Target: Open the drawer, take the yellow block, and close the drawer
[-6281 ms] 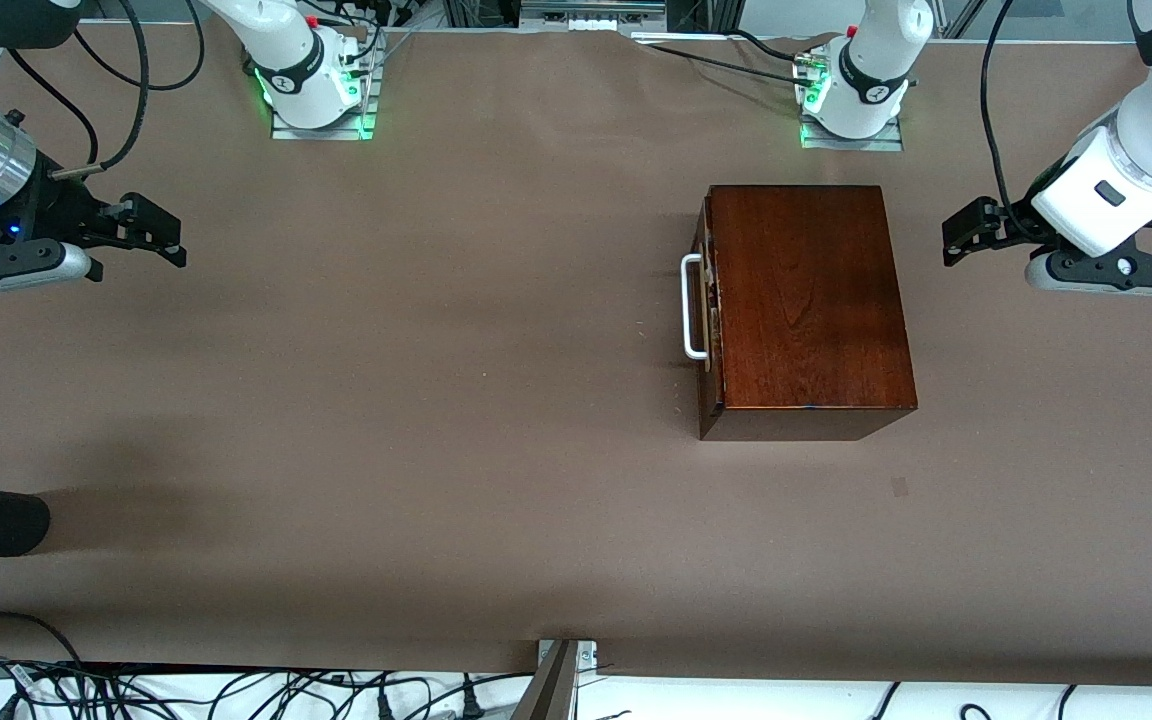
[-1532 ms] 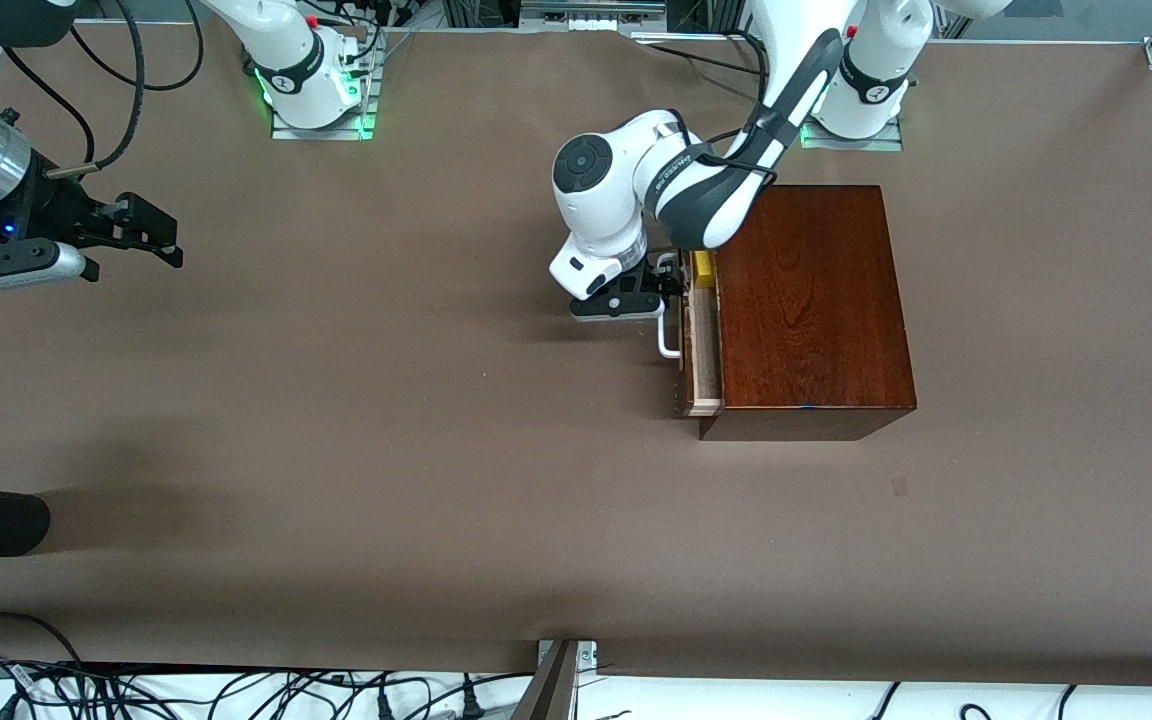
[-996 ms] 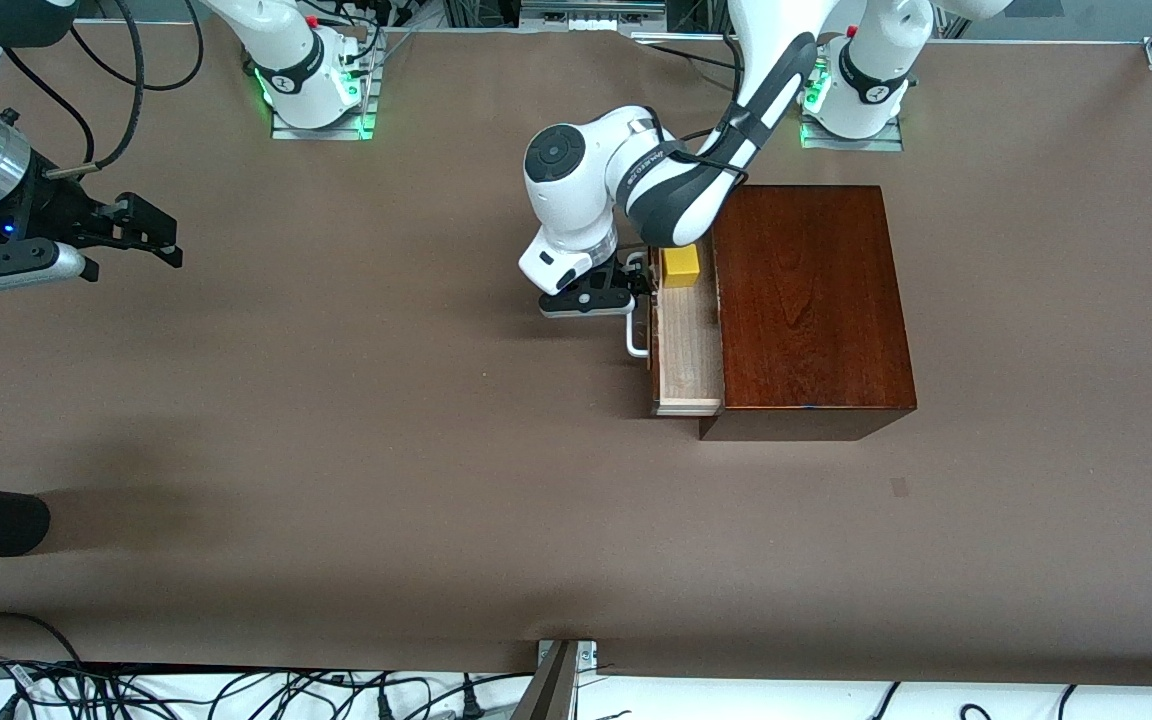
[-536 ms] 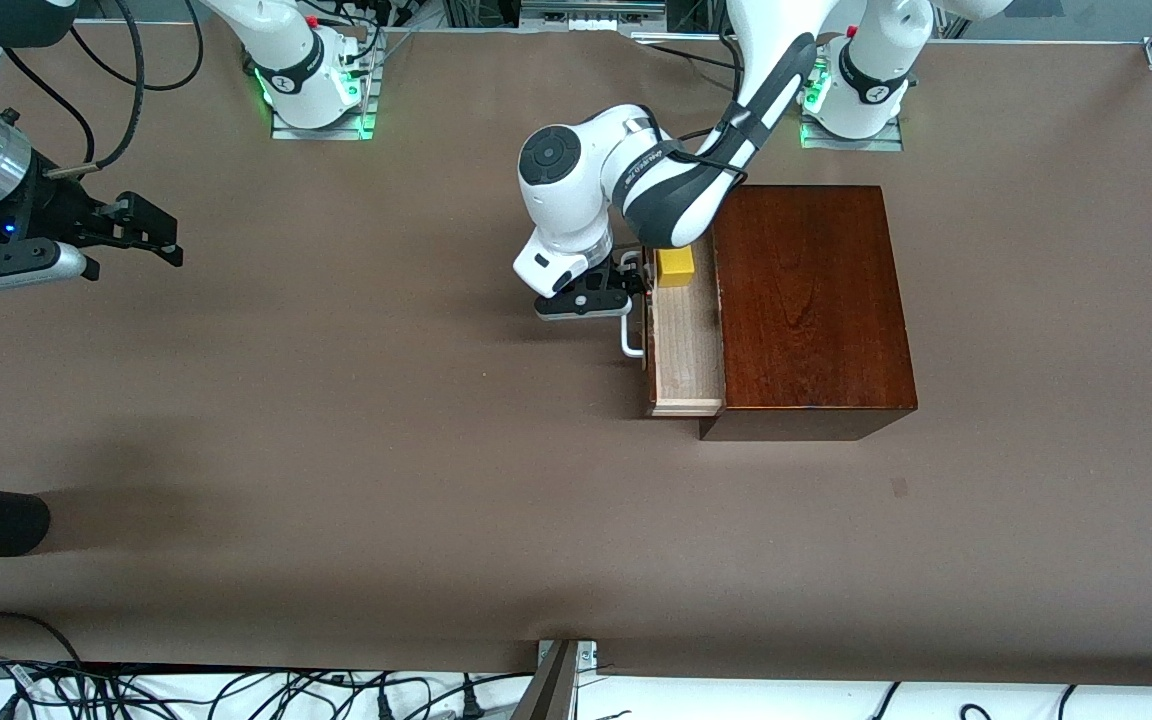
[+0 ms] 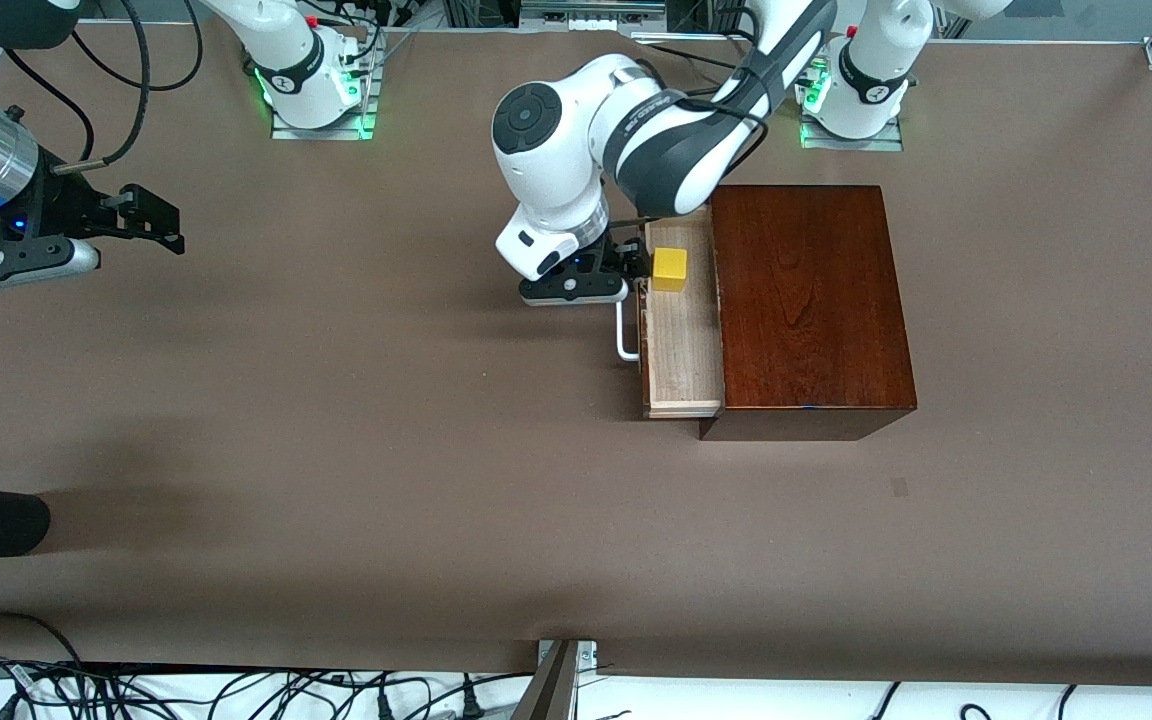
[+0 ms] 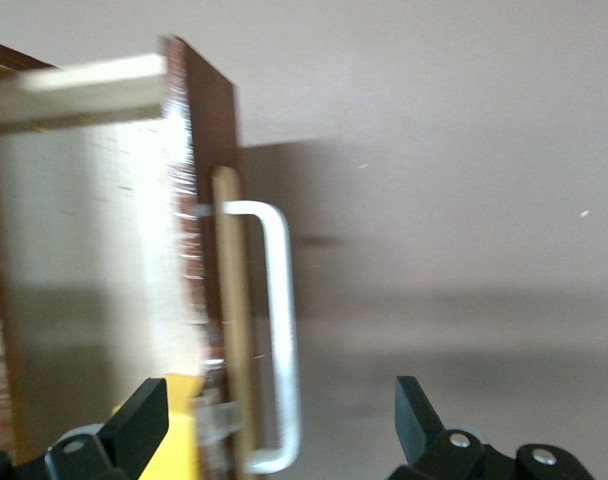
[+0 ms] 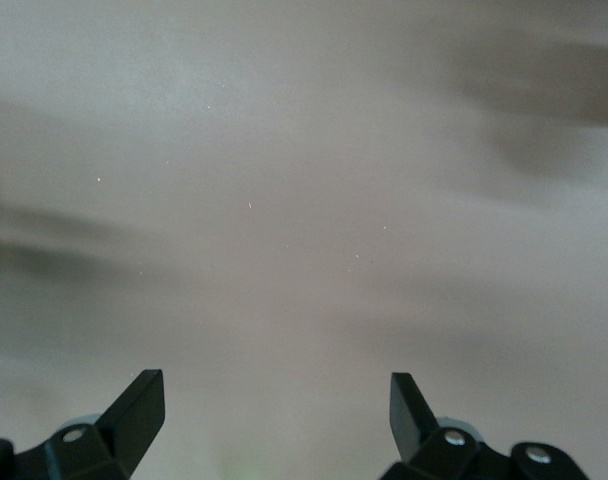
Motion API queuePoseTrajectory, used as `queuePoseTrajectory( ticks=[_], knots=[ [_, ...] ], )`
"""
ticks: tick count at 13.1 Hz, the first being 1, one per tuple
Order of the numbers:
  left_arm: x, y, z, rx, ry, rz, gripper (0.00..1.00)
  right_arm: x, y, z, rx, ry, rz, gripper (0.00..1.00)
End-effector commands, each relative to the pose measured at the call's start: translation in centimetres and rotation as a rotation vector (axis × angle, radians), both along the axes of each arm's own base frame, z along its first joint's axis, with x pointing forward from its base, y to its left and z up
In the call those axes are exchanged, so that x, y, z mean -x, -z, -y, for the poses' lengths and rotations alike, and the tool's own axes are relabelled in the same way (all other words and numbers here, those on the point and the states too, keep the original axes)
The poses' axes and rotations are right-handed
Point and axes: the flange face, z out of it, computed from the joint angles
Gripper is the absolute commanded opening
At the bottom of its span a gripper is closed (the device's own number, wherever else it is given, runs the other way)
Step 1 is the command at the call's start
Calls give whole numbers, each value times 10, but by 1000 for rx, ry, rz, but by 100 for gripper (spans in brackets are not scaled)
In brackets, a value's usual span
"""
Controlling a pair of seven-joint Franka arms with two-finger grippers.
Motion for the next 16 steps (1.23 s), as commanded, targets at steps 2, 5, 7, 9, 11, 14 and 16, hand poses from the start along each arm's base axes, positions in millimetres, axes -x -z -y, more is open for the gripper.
queuePoseTrajectory(
  ticks=[2, 5, 7, 9, 11, 14, 16],
  knots=[
    [-50, -92, -93, 91, -61, -29, 100, -7, 14, -5, 17, -28, -36, 100],
    [-80, -143, -186, 103, -136, -30, 100, -8, 20, -10, 18, -42, -50, 100],
    [-90, -169, -249, 110, -62, -63, 100, -10, 35, -30, 17, -88, -88, 100],
    [-94, -189, -311, 175, -52, -102, 100, 0, 34, -75, 6, -259, -90, 100],
    [-92, -194, -374, 226, -39, -139, 100, 15, 30, -136, -1, -420, -81, 100],
    [-54, -178, -414, 221, -32, -117, 100, 51, 44, -250, -25, -691, -86, 100],
    [-32, -175, -415, 197, -17, -70, 100, 70, 51, -340, -51, -846, -48, 100]
  ],
)
